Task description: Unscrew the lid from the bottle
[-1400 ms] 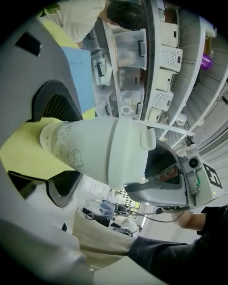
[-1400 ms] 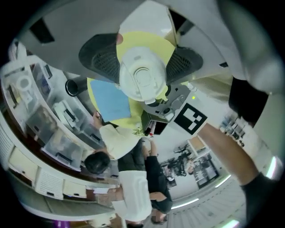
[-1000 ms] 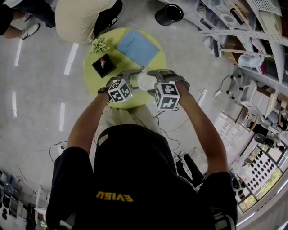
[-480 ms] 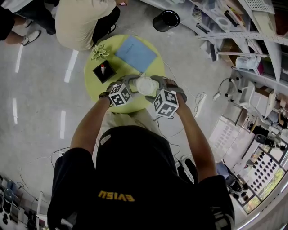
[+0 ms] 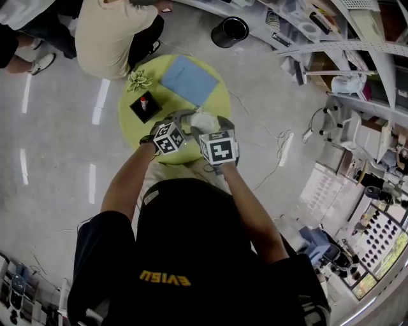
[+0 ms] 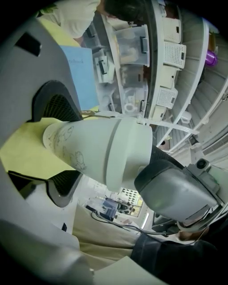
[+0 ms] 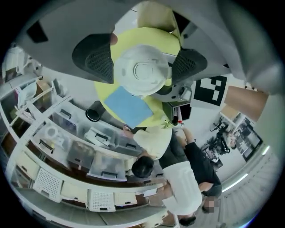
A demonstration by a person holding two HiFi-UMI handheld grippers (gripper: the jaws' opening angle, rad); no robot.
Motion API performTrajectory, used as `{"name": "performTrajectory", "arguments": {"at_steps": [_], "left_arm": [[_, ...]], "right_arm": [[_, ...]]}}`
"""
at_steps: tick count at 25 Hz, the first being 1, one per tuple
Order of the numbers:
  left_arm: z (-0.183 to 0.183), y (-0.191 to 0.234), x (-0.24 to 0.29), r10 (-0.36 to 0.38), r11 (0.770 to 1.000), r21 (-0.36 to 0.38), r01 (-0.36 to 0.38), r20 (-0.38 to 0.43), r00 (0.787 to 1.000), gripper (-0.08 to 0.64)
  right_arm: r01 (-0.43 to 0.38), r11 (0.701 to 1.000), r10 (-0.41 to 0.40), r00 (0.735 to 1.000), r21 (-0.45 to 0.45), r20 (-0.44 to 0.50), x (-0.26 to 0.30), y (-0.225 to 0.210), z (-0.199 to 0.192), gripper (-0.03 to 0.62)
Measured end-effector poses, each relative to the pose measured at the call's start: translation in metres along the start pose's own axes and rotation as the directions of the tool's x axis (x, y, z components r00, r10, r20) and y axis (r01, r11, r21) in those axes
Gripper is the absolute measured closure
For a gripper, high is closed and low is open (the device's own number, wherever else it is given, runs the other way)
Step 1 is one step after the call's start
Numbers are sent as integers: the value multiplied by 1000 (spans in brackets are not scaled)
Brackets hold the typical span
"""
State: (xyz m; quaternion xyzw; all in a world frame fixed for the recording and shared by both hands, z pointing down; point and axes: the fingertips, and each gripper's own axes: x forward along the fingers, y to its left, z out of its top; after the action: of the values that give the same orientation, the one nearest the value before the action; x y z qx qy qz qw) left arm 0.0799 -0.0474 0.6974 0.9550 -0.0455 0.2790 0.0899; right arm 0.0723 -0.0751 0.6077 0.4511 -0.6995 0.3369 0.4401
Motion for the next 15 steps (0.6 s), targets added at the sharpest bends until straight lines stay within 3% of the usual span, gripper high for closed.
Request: {"name": "performTrajectory", "arguments": {"at_steps": [5,9,11,12,15], "left_arm": [[-3,0,1,0,1000,-2,0,-1,1000,201],[-3,0,1,-15,1000,3,15,-6,1000,202],[-4,0,1,-19,1000,5,19,-9,1000,202],[-4,1,1,-20,1000,6,20,-9,1000,202],[-5,1,2,-21,1000,6,21,-10,1000,202]], "right_arm": [[-84,987,77,995,-137,-62,4,8,-2,190],[-163,920,135,986,-356,-100,3,14,-2,190],[-208,855,162,977,-475,-137,3,18,-3,190],[-236,809,176,971,-539,-161,3,20,-4,190],[-326,613,212,945,-719,-248,3,26,-10,189]]}}
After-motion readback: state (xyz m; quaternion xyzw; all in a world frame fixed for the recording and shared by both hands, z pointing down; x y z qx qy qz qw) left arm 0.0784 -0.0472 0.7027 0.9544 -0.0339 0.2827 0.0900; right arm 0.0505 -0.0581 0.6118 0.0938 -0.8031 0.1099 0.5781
